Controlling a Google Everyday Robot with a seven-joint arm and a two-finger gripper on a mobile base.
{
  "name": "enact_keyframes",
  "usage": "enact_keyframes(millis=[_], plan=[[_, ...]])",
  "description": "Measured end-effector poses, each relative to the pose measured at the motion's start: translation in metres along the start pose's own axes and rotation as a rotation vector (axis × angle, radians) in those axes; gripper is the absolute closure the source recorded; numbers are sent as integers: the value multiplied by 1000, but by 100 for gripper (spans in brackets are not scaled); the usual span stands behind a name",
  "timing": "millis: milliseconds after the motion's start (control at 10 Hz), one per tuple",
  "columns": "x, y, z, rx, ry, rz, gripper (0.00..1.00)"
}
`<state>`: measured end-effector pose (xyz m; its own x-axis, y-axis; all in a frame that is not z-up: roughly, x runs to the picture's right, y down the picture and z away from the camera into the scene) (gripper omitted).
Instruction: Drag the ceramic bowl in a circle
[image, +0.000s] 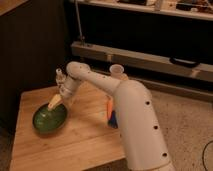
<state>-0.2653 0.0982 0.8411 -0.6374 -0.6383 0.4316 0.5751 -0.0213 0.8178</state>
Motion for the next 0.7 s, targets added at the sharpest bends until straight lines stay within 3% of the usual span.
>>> enact_keyframes(millis=[200,700], plan=[[-1,1,0,-6,-3,2,43],[-3,4,-2,-12,1,14,43]])
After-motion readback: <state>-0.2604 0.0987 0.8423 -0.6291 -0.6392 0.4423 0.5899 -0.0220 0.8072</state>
